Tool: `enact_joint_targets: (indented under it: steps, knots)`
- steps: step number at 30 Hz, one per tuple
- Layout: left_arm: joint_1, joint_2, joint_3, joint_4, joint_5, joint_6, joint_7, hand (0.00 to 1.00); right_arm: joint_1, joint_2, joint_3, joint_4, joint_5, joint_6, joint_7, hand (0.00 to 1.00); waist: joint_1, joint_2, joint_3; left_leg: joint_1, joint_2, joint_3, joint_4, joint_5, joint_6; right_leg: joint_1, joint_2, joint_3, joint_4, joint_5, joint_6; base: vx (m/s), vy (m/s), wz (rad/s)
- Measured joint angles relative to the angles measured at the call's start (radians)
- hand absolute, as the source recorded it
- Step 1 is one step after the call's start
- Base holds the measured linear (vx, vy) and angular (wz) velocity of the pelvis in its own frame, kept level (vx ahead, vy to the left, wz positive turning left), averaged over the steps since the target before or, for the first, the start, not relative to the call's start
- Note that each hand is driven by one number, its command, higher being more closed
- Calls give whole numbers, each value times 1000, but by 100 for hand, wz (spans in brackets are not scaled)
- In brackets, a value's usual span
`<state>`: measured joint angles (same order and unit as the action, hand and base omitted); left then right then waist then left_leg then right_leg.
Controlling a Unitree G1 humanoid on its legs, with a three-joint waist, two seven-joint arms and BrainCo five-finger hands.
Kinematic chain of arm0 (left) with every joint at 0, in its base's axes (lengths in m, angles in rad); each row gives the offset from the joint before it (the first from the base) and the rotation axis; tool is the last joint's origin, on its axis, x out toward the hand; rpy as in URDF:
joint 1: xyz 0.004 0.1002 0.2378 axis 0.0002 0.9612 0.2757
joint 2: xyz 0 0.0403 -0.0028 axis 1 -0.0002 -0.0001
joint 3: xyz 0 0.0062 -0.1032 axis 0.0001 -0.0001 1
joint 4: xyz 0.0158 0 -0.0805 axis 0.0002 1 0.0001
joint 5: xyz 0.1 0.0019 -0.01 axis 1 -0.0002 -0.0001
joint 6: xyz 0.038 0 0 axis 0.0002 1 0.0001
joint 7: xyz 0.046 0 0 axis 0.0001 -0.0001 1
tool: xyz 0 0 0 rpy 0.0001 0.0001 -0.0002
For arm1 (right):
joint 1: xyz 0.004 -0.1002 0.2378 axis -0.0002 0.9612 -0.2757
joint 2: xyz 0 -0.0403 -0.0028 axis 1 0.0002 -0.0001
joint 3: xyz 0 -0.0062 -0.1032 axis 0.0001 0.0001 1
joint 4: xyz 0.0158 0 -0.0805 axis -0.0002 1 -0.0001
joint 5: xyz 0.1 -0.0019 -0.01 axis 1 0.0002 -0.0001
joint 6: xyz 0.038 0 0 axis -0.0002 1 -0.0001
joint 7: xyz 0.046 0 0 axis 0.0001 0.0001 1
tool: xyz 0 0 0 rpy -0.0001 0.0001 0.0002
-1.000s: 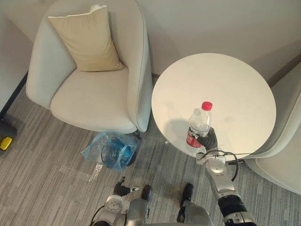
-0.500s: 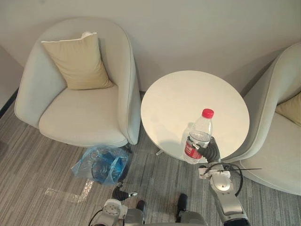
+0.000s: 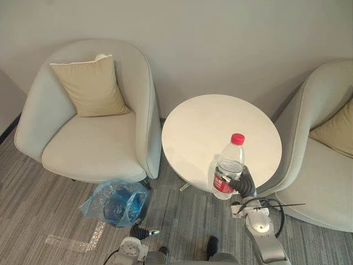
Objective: Gather rubbish on tea table into small bin, then transfer packed bag to large trash can.
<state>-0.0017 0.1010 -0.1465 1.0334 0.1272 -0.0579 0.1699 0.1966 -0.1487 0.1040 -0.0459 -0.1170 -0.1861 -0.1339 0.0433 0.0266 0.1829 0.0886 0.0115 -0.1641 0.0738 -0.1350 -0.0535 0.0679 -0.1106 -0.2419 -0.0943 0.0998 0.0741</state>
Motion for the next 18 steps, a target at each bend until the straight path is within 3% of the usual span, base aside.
enact_joint_targets:
  steps: [5,8,10,12,14,15,16,17,18]
  knots:
    - [1,-1,4,0,4,0,0,0,5,-1,-1,-11,0,-5,-4,100,0,3,1,-20,-2,-38,2,10,-7,1,-2,-37,5,-1,0,-24,-12,22]
    - [-3,-9,10,-5,10,-2,0,0,-5,-2,-3,-15,0,-5,-15,100,-1,8,3,-96,-13,-14,39,50,-20,-14,-21,-105,10,-12,-7,-62,-18,69]
    - [-5,-17,10,-24,13,-2,0,0,-35,-4,-6,-16,-2,-5,-36,100,-4,12,6,-186,-26,112,115,94,3,-61,-45,-134,65,-49,-23,-117,-2,101]
    - [-4,-22,4,-25,30,0,1,0,-66,-2,-12,-18,-1,-4,-52,100,-9,12,8,-169,-18,245,27,140,38,-73,-79,-214,99,-60,-39,-101,33,95]
    - [-7,-39,-29,-18,49,9,-2,0,-103,0,-45,-18,-1,-4,-78,100,-29,32,-3,-154,35,525,65,78,80,-78,-95,-294,128,-77,-39,-31,83,110]
    - [-4,-48,-49,-9,61,11,-3,0,-119,0,-72,-17,-1,-4,-99,100,-48,36,-5,-120,42,609,31,73,77,-66,-104,-332,134,-78,-26,7,102,117]
    - [-2,-57,-54,-7,72,13,-5,0,-122,-3,-89,-17,-1,-4,-112,100,-56,45,-9,-91,42,611,-29,90,39,-61,-95,-344,134,-72,-19,-9,134,92]
    - [-3,-57,-58,-7,71,17,-7,0,-131,3,-105,-8,-1,-2,-124,100,-55,47,-9,-63,27,587,-95,118,35,-57,-94,-356,132,-66,-13,-36,116,56]
    - [-4,-48,-59,-13,71,18,-7,0,-137,14,-107,2,-2,-1,-125,100,-50,32,0,-53,18,579,-112,129,42,-44,-97,-356,121,-55,-5,-77,127,35]
